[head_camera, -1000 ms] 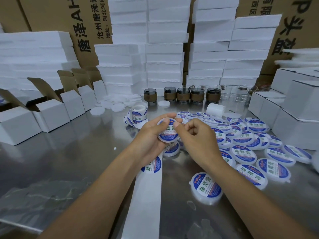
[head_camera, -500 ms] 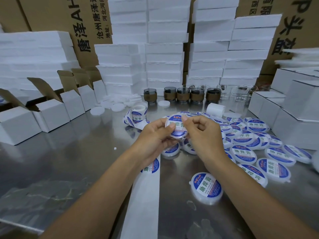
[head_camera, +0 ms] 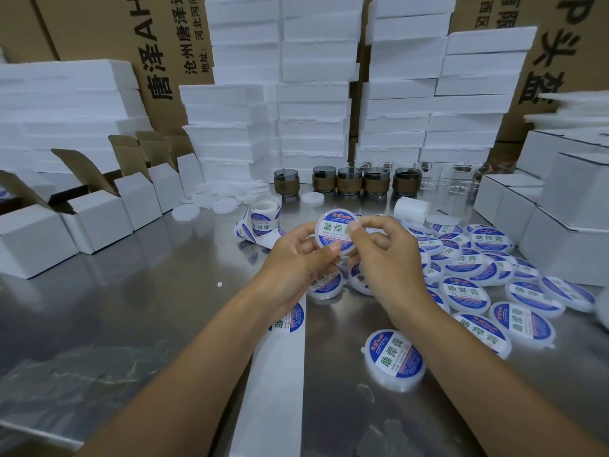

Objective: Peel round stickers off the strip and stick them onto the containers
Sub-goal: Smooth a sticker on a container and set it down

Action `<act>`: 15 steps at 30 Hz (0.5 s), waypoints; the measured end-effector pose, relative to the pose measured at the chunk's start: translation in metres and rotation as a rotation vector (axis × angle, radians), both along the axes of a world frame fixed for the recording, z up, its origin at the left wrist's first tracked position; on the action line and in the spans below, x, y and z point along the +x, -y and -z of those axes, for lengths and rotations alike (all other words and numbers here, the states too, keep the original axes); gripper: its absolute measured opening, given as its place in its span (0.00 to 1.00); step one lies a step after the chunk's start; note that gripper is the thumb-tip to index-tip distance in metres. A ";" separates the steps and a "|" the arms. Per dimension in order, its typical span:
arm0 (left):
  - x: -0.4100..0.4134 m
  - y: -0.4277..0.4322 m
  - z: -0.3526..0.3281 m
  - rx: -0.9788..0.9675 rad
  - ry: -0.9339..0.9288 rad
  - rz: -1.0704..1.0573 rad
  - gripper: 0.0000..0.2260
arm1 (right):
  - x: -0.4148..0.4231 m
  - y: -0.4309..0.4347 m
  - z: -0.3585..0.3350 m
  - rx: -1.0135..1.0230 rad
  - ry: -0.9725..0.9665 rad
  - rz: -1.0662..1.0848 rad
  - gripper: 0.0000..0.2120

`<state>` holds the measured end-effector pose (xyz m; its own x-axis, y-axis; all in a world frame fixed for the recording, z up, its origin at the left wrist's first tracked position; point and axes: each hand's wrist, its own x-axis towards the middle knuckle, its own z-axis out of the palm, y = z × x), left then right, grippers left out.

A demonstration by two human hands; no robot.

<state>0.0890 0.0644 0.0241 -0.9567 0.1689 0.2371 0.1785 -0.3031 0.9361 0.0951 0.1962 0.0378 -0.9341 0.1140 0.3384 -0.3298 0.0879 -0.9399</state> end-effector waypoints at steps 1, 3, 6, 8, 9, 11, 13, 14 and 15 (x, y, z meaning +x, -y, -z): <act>0.000 0.000 0.000 -0.004 0.001 -0.003 0.11 | 0.000 0.000 0.001 0.011 -0.002 0.009 0.03; 0.000 0.000 0.000 -0.017 0.002 -0.009 0.11 | -0.001 -0.001 0.001 0.021 -0.008 0.023 0.02; 0.000 0.000 0.000 -0.035 -0.003 -0.022 0.16 | 0.000 0.000 0.001 0.052 -0.021 0.028 0.02; 0.000 -0.001 0.000 -0.040 -0.001 -0.031 0.18 | 0.001 0.000 0.001 0.063 -0.025 0.016 0.03; 0.000 -0.001 0.001 -0.041 0.001 -0.038 0.17 | 0.001 0.000 0.001 0.066 -0.028 0.013 0.03; -0.001 -0.001 0.001 -0.050 0.005 -0.058 0.14 | 0.001 0.000 0.001 0.072 -0.041 0.006 0.03; -0.001 -0.001 0.002 -0.062 0.002 -0.076 0.13 | 0.001 -0.001 0.001 0.079 -0.056 -0.009 0.05; -0.001 -0.001 0.001 -0.063 0.000 -0.085 0.13 | 0.001 -0.001 0.001 0.088 -0.059 -0.018 0.06; -0.001 0.000 0.001 -0.061 0.000 -0.093 0.12 | 0.001 -0.001 0.001 0.098 -0.061 -0.024 0.08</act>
